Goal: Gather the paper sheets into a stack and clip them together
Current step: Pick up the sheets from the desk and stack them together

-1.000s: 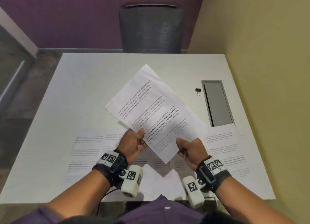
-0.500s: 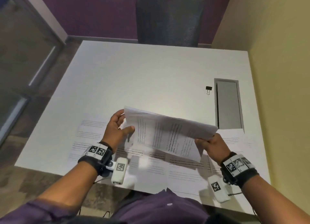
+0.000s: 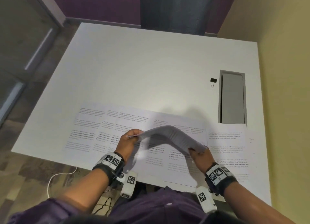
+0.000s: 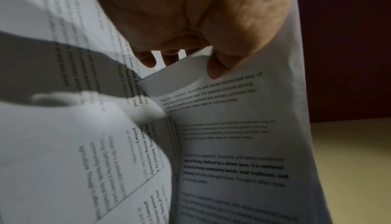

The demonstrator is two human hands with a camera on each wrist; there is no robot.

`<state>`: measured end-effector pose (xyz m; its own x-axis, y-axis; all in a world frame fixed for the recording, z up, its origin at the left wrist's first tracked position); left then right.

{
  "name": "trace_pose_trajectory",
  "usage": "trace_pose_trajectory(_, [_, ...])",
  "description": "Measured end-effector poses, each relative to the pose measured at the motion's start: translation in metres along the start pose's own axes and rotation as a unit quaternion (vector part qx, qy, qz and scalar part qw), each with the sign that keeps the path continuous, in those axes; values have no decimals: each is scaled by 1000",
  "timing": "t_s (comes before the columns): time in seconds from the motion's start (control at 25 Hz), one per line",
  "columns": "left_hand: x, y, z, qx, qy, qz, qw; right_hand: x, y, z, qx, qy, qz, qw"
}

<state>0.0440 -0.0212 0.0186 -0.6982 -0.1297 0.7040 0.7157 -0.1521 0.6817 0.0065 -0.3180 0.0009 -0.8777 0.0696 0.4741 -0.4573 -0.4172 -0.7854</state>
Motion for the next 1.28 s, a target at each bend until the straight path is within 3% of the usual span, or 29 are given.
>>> trace_pose_trajectory(0.2, [6,-4,4,12,21,-16,1000,0,-3,-2,-2,6,-15,1000])
trace_pose_trajectory(0.36, [8,-10,1,-18,23,33,999,3,-3,-2,39,-15,-33,999])
trace_pose_trajectory(0.6, [18,8,10,-33,49,-65,996,9,-21,12,13,6,-20,1000])
trace_pose_trajectory(0.68, [22,21,19,-63,53,-115,990,7,-33,18,-44,13,11,999])
trace_pose_trajectory(0.8, [27,41,40,-133,78,-203,967,-1,-56,33,-120,100,61,986])
trace_pose_trajectory(0.88, [34,54,51,-193,98,-259,941,-6,-77,33,19,112,164,980])
trace_pose_trajectory(0.96, [46,67,57,-254,110,-296,914,-8,-99,17,190,60,319,926])
trace_pose_trajectory(1.04, [55,79,63,-299,117,-328,888,-3,-124,-3,231,0,400,887])
trace_pose_trajectory(1.16, [55,87,77,-330,120,-351,868,-4,-138,-21,200,-93,359,907])
trace_pose_trajectory(1.28, [46,82,88,-293,157,-345,878,-8,-139,-28,127,-73,332,932])
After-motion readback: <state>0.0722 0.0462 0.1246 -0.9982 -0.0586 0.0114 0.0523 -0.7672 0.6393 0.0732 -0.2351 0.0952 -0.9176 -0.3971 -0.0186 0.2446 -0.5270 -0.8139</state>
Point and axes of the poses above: each hand's wrist, its own x-axis away from the middle knuckle, its own z-axis out of the back of the hand, y = z × x, the point moved 2 cm from there along -x, towards the middle knuckle, and after that the axes turned 7 degrees about z, right-handed, at the moved point
